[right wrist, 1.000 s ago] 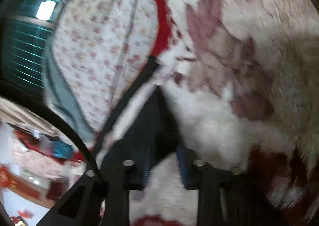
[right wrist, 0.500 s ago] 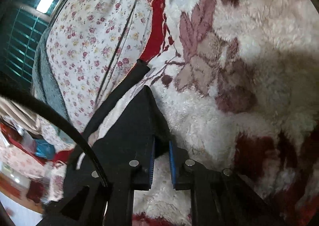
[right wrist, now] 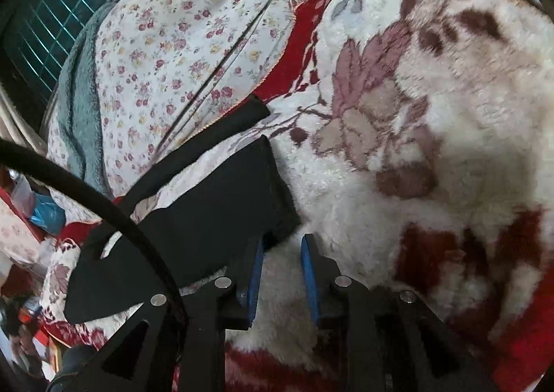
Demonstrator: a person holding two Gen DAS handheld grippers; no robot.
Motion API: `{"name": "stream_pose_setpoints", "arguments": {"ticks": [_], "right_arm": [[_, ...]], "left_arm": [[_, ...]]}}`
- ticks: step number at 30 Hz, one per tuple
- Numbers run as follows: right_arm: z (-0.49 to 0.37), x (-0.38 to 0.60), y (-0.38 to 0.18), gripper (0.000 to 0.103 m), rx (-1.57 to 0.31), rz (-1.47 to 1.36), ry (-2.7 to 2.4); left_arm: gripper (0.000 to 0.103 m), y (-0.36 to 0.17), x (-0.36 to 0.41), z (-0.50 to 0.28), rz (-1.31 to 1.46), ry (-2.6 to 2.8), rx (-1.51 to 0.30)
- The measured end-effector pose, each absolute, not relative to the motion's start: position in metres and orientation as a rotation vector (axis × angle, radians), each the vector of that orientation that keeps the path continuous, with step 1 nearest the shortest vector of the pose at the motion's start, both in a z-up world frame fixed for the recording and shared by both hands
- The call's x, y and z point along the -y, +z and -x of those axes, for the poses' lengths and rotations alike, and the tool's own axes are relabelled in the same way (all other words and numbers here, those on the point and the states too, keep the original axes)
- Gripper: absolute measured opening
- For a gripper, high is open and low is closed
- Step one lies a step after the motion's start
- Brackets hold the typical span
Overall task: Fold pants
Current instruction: 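Lay the pants flat on the blanket with both grippers and release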
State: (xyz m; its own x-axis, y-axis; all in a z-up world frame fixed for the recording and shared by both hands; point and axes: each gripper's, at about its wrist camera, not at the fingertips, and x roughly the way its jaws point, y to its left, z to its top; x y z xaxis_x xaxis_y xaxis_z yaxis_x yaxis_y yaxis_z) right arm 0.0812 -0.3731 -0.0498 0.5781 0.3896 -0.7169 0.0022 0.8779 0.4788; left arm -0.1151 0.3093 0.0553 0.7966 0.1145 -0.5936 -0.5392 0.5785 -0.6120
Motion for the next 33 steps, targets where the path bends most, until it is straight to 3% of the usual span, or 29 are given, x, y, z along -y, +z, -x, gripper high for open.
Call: {"name": "stream_pose_setpoints", "arguments": {"ticks": [6, 11, 15, 19, 23, 27, 33], "right_arm": [[-0.109, 0.392, 0.0, 0.036, -0.814, -0.451, 0.212], [-0.186, 0.378, 0.017, 0.037, -0.934, -0.558, 0.307], [-0.209, 0.365, 0.018, 0.037, -0.962, -0.507, 0.263], [-0.192, 0.338, 0.01, 0.037, -0.968, -0.334, 0.306], [-0.154, 0.303, 0.019, 0.037, -0.921, -0.114, 0.342], [-0.116, 0.286, 0.048, 0.037, -0.843, -0.158, 0.369], [-0.048, 0.219, 0.083, 0.039, -0.774, -0.231, 0.522]], "left_arm": [[0.051, 0.045, -0.299, 0.05, 0.85, 0.357, -0.624], [0.051, 0.014, -0.324, -0.006, 0.957, 0.344, -0.764], [0.051, -0.001, -0.315, -0.022, 0.858, 0.402, -0.769], [0.051, -0.024, -0.291, -0.03, 0.746, 0.403, -0.805], [0.051, 0.007, -0.245, -0.027, 0.474, 0.459, -0.778], [0.051, 0.04, -0.188, -0.01, 0.189, 0.568, -0.762], [0.051, 0.049, -0.145, 0.024, 0.164, 0.55, -0.763]]}}
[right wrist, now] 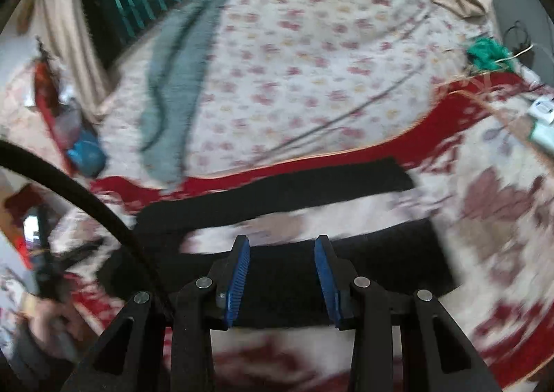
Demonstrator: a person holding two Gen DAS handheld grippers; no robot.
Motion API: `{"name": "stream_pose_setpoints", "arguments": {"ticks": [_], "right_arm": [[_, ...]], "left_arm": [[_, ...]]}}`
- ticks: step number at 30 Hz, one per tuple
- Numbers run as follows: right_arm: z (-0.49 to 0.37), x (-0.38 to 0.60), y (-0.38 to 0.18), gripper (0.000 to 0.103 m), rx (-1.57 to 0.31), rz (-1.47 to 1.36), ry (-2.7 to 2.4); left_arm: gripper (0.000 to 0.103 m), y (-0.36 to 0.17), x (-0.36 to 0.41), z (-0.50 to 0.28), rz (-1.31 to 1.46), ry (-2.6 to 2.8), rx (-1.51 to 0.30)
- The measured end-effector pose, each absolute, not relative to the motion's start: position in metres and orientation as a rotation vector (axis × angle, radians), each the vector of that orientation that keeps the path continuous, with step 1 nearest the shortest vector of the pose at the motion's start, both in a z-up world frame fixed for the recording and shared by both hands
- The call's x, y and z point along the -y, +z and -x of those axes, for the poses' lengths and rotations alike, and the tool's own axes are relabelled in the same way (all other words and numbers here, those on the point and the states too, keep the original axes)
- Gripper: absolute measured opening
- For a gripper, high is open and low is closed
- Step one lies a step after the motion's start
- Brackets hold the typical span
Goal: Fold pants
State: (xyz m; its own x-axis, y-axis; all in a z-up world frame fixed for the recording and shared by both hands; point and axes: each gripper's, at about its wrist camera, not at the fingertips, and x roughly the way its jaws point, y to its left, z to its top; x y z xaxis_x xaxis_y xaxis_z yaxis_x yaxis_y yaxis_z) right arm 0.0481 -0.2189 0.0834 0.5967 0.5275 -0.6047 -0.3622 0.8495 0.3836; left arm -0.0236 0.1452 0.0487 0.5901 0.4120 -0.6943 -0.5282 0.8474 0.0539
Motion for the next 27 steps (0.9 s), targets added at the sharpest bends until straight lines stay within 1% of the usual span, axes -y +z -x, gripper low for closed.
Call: {"name": "stream_pose_setpoints", "arguments": {"ticks": [2, 4, 6, 8, 11, 15, 24, 27], "right_arm": [[-0.025, 0.192, 0.084, 0.044, -0.77, -0.249, 0.577], [-0.01, 0.17, 0.077, 0.044, -0.754, -0.192, 0.597], [-0.007, 0.155, 0.071, 0.044, -0.789, -0.126, 0.602], [-0.009, 0.159, 0.071, 0.044, -0.782, -0.147, 0.576], [-0.017, 0.165, 0.061, 0.044, -0.834, -0.195, 0.556], [-0.019, 0.166, 0.061, 0.044, -0.839, -0.199, 0.56], [-0.024, 0.17, 0.058, 0.044, -0.857, -0.231, 0.575], [-0.026, 0.172, 0.057, 0.044, -0.861, -0.253, 0.578]], "left_arm": [[0.051, 0.049, -0.13, 0.034, 0.163, 0.523, -0.76], [0.051, 0.049, -0.117, 0.041, 0.156, 0.495, -0.757], [0.051, 0.05, -0.107, 0.046, 0.155, 0.47, -0.758], [0.051, 0.051, -0.102, 0.049, 0.158, 0.465, -0.758], [0.051, 0.05, -0.098, 0.048, 0.164, 0.466, -0.761], [0.051, 0.044, -0.095, 0.041, 0.165, 0.468, -0.776], [0.051, 0.008, -0.08, 0.034, 0.205, 0.413, -0.815], [0.051, 0.014, -0.081, 0.039, 0.221, 0.406, -0.773]]}}
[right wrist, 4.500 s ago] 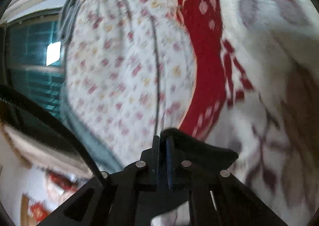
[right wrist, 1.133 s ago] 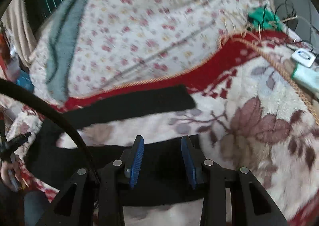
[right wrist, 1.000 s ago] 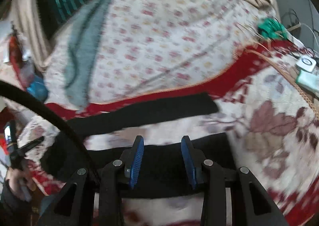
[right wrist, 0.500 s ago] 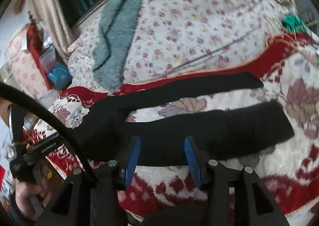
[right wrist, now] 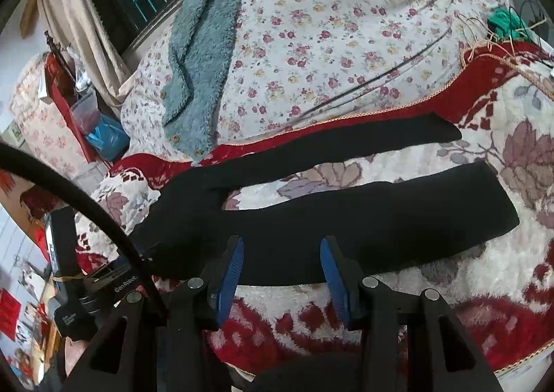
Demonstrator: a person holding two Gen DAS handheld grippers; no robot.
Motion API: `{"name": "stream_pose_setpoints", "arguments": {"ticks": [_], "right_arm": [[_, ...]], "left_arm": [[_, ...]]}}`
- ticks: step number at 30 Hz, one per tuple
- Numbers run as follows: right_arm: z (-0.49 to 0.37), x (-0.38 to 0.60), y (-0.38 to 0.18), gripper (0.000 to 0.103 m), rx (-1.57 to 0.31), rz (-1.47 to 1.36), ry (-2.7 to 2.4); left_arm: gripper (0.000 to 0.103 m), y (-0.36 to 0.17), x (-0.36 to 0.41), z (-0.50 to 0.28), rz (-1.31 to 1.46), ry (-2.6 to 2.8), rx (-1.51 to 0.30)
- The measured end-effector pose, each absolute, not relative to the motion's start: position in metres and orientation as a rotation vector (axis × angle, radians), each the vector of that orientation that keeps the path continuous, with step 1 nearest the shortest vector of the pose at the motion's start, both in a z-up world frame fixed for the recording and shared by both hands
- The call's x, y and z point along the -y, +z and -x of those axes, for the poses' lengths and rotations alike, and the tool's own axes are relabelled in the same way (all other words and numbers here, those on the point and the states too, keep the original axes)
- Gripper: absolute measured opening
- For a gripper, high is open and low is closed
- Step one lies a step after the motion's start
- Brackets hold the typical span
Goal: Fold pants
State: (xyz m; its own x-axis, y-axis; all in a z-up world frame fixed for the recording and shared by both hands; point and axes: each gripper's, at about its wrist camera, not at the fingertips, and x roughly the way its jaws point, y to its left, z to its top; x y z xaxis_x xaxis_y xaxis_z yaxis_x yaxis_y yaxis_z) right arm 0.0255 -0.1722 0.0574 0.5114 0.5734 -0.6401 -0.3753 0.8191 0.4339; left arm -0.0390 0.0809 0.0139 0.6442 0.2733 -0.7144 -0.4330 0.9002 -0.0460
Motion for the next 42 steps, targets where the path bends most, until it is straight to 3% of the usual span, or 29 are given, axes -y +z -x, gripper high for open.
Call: {"name": "stream_pose_setpoints", "arguments": {"ticks": [11, 17, 19, 21, 28, 32, 42], "right_arm": [[-0.031, 0.175, 0.054, 0.044, -0.891, -0.284, 0.573], [-0.036, 0.172, 0.05, 0.044, -0.921, -0.288, 0.586], [-0.035, 0.169, 0.05, 0.044, -0.921, -0.278, 0.593], [-0.036, 0.167, 0.048, 0.044, -0.923, -0.275, 0.596], [-0.038, 0.157, 0.042, 0.044, -0.951, -0.224, 0.606], [-0.043, 0.161, 0.036, 0.044, -0.977, -0.265, 0.595], [-0.049, 0.153, 0.032, 0.044, -1.01, -0.258, 0.576]], "left_arm": [[0.051, 0.015, -0.114, 0.045, 0.494, 0.281, -0.763], [0.051, 0.067, -0.203, 0.023, 0.453, 0.34, -0.688], [0.068, 0.082, -0.259, 0.004, 0.506, 0.356, -0.695], [0.068, 0.082, -0.312, -0.015, 0.603, 0.349, -0.717], [0.068, 0.012, -0.438, -0.075, 0.86, 0.156, -0.811], [0.068, -0.024, -0.445, -0.093, 0.85, 0.047, -0.878], [0.067, -0.05, -0.428, -0.127, 0.581, -0.07, -0.985]]}}
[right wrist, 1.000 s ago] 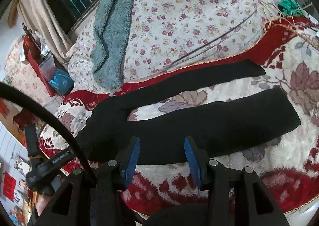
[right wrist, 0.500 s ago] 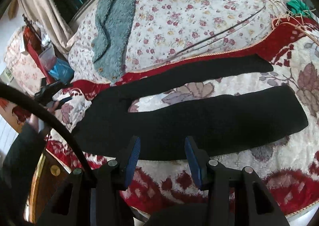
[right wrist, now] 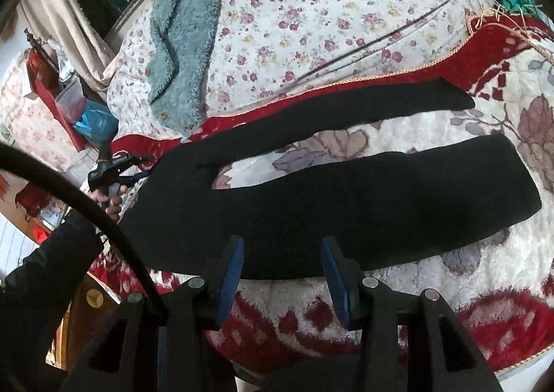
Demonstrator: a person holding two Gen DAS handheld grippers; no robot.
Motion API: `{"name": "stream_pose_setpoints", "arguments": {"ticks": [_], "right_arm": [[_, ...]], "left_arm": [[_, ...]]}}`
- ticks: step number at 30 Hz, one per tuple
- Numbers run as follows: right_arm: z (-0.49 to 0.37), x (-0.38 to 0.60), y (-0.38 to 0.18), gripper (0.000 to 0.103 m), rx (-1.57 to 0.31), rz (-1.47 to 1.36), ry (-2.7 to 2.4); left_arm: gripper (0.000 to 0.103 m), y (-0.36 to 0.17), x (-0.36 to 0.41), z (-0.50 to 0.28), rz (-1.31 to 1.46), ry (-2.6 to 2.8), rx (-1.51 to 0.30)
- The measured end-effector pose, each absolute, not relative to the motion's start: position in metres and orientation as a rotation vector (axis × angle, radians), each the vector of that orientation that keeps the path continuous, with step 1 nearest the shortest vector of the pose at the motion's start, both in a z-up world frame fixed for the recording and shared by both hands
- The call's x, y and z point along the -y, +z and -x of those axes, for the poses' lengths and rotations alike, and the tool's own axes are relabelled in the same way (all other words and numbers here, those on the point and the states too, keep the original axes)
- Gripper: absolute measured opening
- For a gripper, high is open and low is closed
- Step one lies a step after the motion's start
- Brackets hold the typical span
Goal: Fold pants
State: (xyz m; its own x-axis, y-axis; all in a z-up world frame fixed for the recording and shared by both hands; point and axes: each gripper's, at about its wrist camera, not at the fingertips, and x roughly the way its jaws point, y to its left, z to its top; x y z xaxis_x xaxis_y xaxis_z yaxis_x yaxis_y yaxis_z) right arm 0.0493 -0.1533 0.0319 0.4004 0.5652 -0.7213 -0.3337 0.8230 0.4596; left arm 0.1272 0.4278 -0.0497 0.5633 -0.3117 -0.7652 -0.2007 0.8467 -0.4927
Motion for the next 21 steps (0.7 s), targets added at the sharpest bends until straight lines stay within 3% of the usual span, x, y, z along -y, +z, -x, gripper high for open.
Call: {"name": "stream_pose_setpoints", "arguments": {"ticks": [6, 8, 10, 12, 16, 21], "right_arm": [[-0.051, 0.153, 0.032, 0.044, -1.015, -0.268, 0.563], [-0.052, 0.152, 0.031, 0.044, -1.023, -0.268, 0.564], [-0.053, 0.154, 0.03, 0.044, -1.027, -0.281, 0.562], [-0.053, 0.158, 0.03, 0.044, -1.021, -0.299, 0.556], [-0.068, 0.186, 0.045, 0.044, -0.965, -0.375, 0.543], [-0.168, 0.236, 0.079, 0.045, -0.946, -0.305, 0.478]], "left_arm": [[0.067, -0.058, -0.426, -0.129, 0.513, -0.068, -0.979], [0.062, -0.061, -0.422, -0.133, 0.499, -0.065, -0.987], [0.041, -0.062, -0.417, -0.135, 0.473, -0.064, -0.997], [0.011, -0.057, -0.411, -0.134, 0.439, -0.07, -1.007], [0.01, -0.024, -0.397, -0.12, 0.324, -0.021, -0.935], [0.01, 0.024, -0.383, -0.099, 0.326, -0.032, -0.802]]}}
